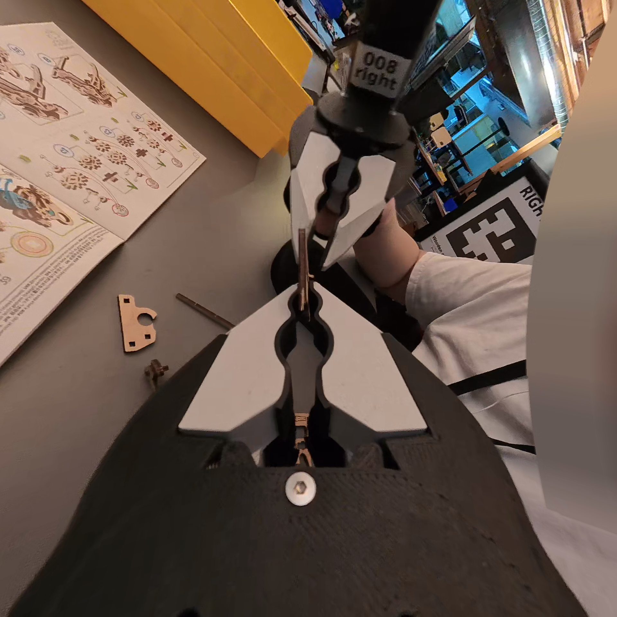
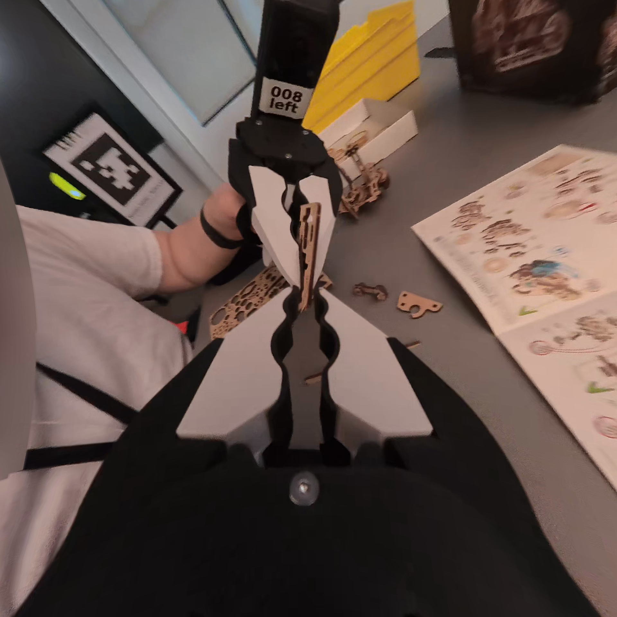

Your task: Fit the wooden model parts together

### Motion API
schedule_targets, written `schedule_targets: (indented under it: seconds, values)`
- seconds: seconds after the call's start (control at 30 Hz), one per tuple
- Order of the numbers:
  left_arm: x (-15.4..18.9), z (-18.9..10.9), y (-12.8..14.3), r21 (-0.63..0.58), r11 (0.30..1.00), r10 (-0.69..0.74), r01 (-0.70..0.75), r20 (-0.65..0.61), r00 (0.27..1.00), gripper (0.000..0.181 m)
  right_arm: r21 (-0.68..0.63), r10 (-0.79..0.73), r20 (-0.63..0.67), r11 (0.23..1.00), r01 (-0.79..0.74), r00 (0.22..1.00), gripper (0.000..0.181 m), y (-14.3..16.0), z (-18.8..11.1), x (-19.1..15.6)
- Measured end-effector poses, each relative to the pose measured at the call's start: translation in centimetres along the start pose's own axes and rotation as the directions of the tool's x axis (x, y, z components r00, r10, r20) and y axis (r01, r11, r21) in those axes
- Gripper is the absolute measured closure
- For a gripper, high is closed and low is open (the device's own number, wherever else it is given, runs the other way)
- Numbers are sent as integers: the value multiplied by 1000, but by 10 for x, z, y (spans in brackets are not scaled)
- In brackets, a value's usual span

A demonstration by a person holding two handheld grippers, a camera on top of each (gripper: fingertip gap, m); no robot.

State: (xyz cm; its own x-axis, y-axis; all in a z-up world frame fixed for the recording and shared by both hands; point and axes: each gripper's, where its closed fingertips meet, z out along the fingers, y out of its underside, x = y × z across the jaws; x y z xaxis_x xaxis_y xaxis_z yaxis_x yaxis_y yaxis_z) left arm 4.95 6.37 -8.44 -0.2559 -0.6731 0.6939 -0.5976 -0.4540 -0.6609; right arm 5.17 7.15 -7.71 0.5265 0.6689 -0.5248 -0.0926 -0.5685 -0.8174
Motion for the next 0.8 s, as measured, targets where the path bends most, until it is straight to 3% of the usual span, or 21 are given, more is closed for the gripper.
schedule_targets:
  seconds: [0.33,0.53,0.7,0.8]
  values:
    - [0,8,10,-54,999,0,-1,-13,1000,181,-24,125,140,992,-123,982,179,16,0,1]
    - [-2,10,14,-69,998,-14,12,-20,1000,181,-38,150,145,989,-146,978,179,19,1,3]
    - [-4,10,14,-68,997,-30,28,-24,999,181,-27,204,204,979,-203,957,169,17,2,-1]
    - [-3,12,16,-77,996,-45,42,-36,998,181,-46,191,182,982,-186,965,181,22,4,1]
